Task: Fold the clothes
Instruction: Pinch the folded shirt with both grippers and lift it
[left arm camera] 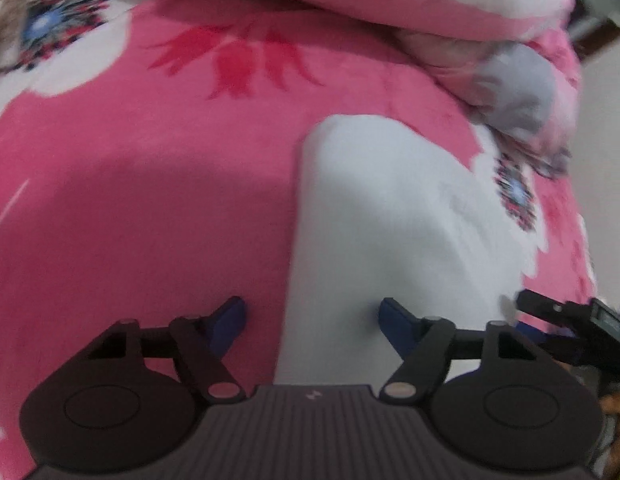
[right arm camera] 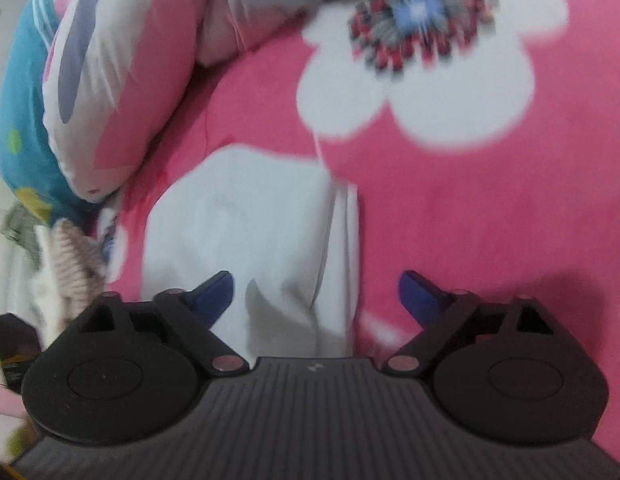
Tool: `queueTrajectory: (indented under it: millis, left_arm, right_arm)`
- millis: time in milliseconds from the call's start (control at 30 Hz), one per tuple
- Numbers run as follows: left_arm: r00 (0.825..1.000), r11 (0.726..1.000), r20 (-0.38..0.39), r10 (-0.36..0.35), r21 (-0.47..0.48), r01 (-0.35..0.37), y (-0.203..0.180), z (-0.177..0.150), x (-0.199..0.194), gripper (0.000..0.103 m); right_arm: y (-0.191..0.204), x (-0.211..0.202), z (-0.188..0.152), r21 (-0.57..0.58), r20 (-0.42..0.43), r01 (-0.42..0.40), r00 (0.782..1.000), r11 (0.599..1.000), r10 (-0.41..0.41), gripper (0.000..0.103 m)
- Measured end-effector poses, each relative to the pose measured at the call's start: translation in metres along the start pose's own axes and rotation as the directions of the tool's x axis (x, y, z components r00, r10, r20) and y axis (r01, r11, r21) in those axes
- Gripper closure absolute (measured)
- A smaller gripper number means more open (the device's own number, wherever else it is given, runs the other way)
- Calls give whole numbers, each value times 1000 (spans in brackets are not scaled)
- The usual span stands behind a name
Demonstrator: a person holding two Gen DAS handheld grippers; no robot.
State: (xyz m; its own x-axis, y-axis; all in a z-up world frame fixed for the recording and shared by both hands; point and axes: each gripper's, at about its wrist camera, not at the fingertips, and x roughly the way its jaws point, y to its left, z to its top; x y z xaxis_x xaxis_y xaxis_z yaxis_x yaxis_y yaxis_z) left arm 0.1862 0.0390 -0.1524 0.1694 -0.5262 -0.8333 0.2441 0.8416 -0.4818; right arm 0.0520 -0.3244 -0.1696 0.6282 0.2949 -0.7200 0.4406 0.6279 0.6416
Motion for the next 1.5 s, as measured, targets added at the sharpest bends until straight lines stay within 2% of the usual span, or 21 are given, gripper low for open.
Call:
queueTrajectory:
  millis: [33,67,133,233,367,400,433,500,533,567,600,667,767,933,1067,1267,1433,1500]
  left_arm:
    - [999,999,-13,-39,6,39,1,1,2,43]
    - [997,997,-26,-74,3,74,2,4,5,43]
    - [995,995,-37,-95,16,96,3,16,18,43]
    - [990,991,-38,-135,-1,135,6,30,28,43]
    - [981,982,-38,-189,-26,188,11,49,41,43]
    - [979,979,-37,-202,-32,201,12,54,44,43]
    - [976,976,-37,-215,-38,214,13,58,47,45]
    - [980,980,-33,-198,1,198,10,58,47,54]
    - [984,984,-27,-176,27,177,9,56,46,64]
    - [988,987,-20,-151,48,152,7,55,45,74]
    - [992,990,-13,-125,69,126,4,54,44,77]
    - [995,991,19,-102,90,100,-1,50,38,88]
    - [995,990,68,-74,128,65,-16,43,26,93]
    - [982,985,177,-69,170,39,-46,26,-11,93]
    - [963,985,256,-87,170,44,-69,6,-51,93]
    - [936,979,339,-100,203,30,-116,-36,-109,94]
    - [925,968,373,-77,249,-20,-177,-88,-158,94]
    - [927,971,367,-79,240,-12,-206,-112,-174,94]
  right_arm:
    - [-2,0,-3,16,0,-26,1000,1000,26,22]
    - [-4,2,-3,37,-4,-51,999,998,52,29]
    - [-8,11,5,72,-6,-91,996,993,92,34]
    - [-13,29,22,102,9,-164,986,981,164,35]
    - [-14,45,36,116,-13,-245,969,963,248,36]
    - [-14,49,40,120,-18,-265,963,957,269,39]
    - [-15,53,41,125,-30,-283,957,951,289,49]
    - [-13,62,41,134,-71,-299,948,945,310,64]
    - [-9,68,41,121,-90,-298,947,947,309,69]
    - [-3,71,41,100,-98,-293,948,951,303,70]
    - [4,71,41,81,-94,-286,951,955,293,75]
    - [16,71,39,42,-87,-271,958,962,273,92]
    - [35,68,37,-17,-70,-246,967,969,245,96]
    - [61,33,29,-116,3,-215,976,970,217,97]
    - [74,-9,16,-163,79,-231,966,959,246,97]
    - [71,-91,-11,-214,173,-290,928,933,329,98]
    - [64,-164,-39,-251,216,-351,888,902,406,98]
    - [57,-196,-49,-267,220,-378,872,887,438,98]
